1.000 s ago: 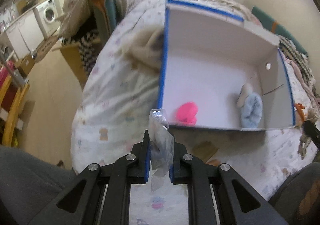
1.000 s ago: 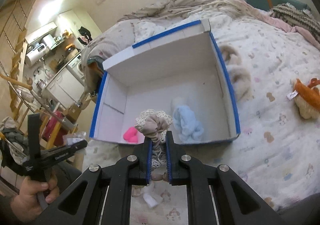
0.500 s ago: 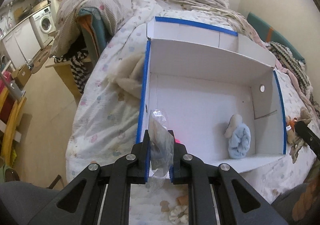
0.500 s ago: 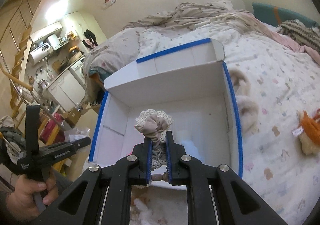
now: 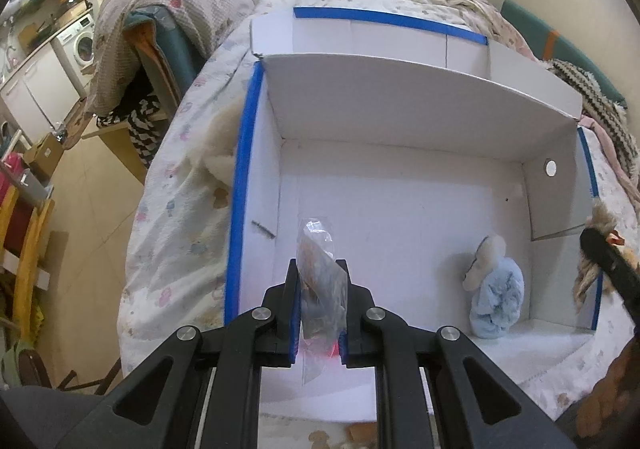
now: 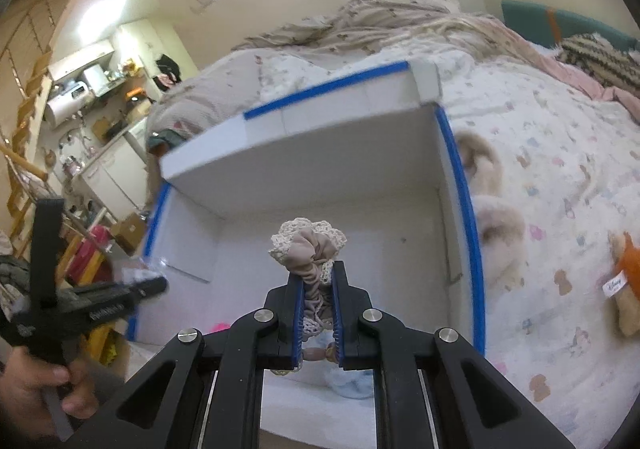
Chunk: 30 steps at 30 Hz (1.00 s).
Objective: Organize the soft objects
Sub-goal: 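Carry the scrunchie and plastic bag over the box with both tools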
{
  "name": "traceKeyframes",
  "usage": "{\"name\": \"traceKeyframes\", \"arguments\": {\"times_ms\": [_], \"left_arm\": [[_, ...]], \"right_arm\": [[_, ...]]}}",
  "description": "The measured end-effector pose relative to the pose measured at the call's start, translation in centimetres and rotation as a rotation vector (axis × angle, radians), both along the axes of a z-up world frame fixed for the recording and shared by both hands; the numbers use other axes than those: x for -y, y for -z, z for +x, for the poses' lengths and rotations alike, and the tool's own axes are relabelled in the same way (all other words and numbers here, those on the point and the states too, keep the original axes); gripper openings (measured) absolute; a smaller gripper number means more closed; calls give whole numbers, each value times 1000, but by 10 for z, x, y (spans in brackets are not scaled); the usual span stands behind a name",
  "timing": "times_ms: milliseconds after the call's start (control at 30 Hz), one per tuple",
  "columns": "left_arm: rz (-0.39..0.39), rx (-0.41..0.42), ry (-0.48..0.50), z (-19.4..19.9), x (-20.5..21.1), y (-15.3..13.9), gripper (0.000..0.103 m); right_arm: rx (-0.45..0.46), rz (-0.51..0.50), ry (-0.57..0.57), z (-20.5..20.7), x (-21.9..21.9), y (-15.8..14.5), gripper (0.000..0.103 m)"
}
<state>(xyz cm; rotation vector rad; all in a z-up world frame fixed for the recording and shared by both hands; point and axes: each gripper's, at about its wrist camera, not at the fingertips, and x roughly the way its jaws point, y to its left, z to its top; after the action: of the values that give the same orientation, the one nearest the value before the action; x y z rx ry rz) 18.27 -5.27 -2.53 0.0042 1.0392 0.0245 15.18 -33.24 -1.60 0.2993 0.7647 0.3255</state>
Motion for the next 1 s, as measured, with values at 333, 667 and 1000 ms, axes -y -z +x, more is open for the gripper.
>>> {"name": "traceKeyframes", "arguments": {"times_ms": [333, 667, 1000], "left_arm": [[32, -25, 0, 24, 16, 18, 13], [51, -57, -1, 42, 26, 36, 13], [71, -56, 19, 40, 32, 43, 13]], "right_arm": [[-52, -112, -14, 13, -17, 22, 14], [-93, -160, 13, 19, -18, 29, 14], [-68, -199, 3, 17, -24, 26, 14]]}}
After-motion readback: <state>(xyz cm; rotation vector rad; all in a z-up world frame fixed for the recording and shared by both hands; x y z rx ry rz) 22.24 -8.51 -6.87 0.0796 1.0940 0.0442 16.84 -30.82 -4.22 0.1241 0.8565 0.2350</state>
